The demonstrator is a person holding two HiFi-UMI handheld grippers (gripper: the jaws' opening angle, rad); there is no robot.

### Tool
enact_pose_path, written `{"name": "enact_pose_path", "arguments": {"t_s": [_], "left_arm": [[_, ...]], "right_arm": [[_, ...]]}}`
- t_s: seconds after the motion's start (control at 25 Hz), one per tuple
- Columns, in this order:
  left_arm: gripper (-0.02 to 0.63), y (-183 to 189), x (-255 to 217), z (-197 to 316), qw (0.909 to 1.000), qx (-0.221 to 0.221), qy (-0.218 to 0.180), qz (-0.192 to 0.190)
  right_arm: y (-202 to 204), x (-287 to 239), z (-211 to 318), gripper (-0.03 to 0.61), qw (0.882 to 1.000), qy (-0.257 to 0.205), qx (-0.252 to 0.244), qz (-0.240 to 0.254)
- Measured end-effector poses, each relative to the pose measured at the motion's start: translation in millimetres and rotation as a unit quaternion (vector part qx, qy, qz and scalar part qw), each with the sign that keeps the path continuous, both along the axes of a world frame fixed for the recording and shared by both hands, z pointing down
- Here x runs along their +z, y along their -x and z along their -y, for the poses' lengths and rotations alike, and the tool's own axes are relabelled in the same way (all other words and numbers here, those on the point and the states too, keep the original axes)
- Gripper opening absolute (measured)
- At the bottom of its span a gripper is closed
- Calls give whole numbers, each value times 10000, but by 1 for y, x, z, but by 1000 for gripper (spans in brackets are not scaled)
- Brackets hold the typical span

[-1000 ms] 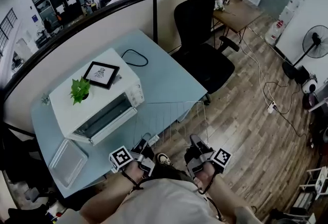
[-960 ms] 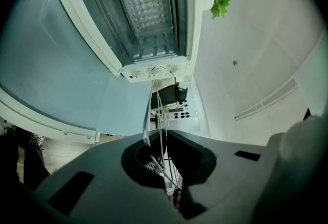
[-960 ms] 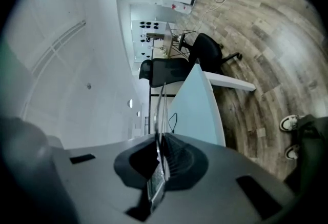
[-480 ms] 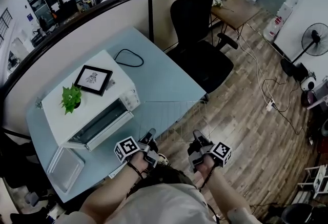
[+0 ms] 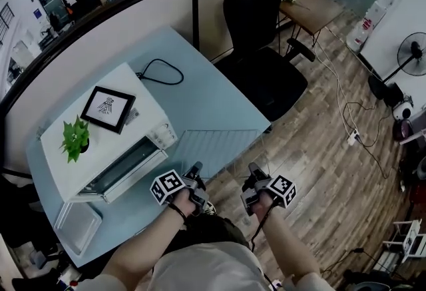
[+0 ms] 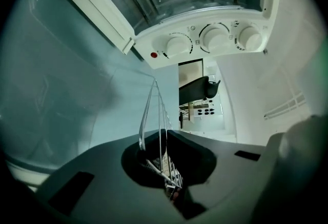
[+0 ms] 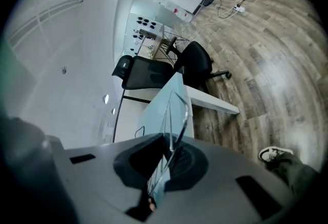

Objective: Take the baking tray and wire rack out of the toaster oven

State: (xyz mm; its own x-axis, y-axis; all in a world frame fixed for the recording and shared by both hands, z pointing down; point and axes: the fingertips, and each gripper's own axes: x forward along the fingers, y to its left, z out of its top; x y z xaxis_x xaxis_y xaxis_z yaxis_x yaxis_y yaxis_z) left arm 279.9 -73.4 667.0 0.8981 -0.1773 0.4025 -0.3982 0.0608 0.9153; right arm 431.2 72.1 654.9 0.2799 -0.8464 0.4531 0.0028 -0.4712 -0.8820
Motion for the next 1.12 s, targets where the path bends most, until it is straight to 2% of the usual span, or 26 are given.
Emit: {"name": "enact_pose_path", "arguments": {"t_s": [0.28, 0.44, 0.52, 0.56, 0.68, 0.76, 0.84, 0.92, 1.08, 1.12], "left_arm": [[14, -26, 26, 24, 9999, -57, 100, 127], [89, -34, 44, 36, 9983, 91, 144, 560], [133, -35, 50, 45, 9975, 0, 155, 695], [126, -35, 51, 51, 9973, -80, 165, 714], [140, -38, 51, 66, 9965, -188, 150, 795], [173, -40, 47, 75, 9962, -254, 110, 831], [219, -45, 43, 82, 9962, -278, 10, 820], [257, -49, 38, 87, 9963, -242, -140, 815], [280, -50, 34, 93, 9945, -171, -527, 885], [287, -50, 33, 95, 9932, -129, -689, 930]], "right_arm": [[-35, 31, 32, 30, 9988, 322, -182, -311], [-52, 49, 45, 90, 9935, 891, -360, -603], [-63, 58, 48, 130, 9879, 1270, -416, -781], [-67, 62, 50, 147, 9855, 1410, -426, -846], [-78, 67, 61, 162, 9829, 1546, -398, -918], [-84, 70, 67, 179, 9796, 1701, -404, -991], [-90, 76, 72, 221, 9743, 1943, -430, -1053], [-95, 83, 76, 307, 9709, 2117, -443, -1033], [-99, 89, 82, 454, 9642, 2382, -575, -1011], [-100, 90, 84, 472, 9622, 2426, -640, -1055]]}}
